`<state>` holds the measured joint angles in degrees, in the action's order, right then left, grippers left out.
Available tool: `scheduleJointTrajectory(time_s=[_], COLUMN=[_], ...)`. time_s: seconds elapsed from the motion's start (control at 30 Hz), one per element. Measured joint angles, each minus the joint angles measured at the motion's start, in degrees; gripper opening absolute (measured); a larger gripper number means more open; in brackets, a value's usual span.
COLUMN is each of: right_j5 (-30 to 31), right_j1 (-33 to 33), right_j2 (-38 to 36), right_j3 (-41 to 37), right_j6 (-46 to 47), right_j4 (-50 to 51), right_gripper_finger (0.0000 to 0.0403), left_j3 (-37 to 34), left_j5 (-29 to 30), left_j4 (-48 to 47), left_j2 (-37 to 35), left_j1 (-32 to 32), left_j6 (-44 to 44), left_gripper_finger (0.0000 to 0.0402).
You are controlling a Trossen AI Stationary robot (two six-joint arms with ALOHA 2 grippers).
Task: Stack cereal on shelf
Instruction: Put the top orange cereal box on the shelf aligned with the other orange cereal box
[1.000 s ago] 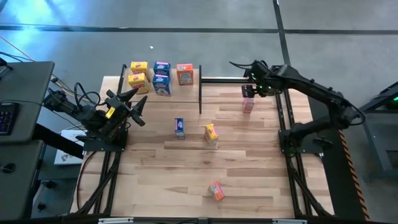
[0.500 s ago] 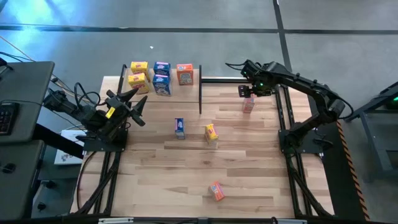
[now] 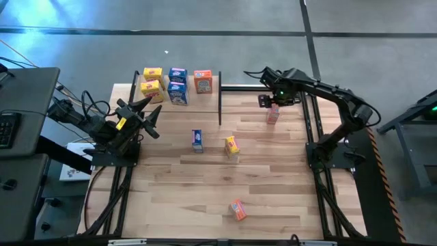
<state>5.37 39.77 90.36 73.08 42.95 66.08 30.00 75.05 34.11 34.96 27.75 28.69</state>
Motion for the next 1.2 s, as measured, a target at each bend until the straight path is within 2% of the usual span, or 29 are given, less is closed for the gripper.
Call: scheduleJointTrajectory(time_s=[0.3,0.93,1.2], right_j5=[-0.1,-1.6,-2.4], right_j1=[0.0,0.0,-0.9], right_j2=[2.9,3.4,3.4], right_j3=[0.0,0.0,0.0], right_j6=[-1.0,-1.0,-2.5], right_j4=[0.1,0.6,1.0], right_gripper_finger=[0.0270,0.0170,0.0154], left_j3=[0.0,0.0,0.0], left_j5=[0.0,0.0,0.0], left_j4=[0.0,0.0,0.0], left_j2=[0.0,0.0,0.0], left_j1=[0.0,0.0,0.0], left_j6=[0.0,0.0,-0.1], left_gripper_finger=[0.0229,0.0229,0.0229])
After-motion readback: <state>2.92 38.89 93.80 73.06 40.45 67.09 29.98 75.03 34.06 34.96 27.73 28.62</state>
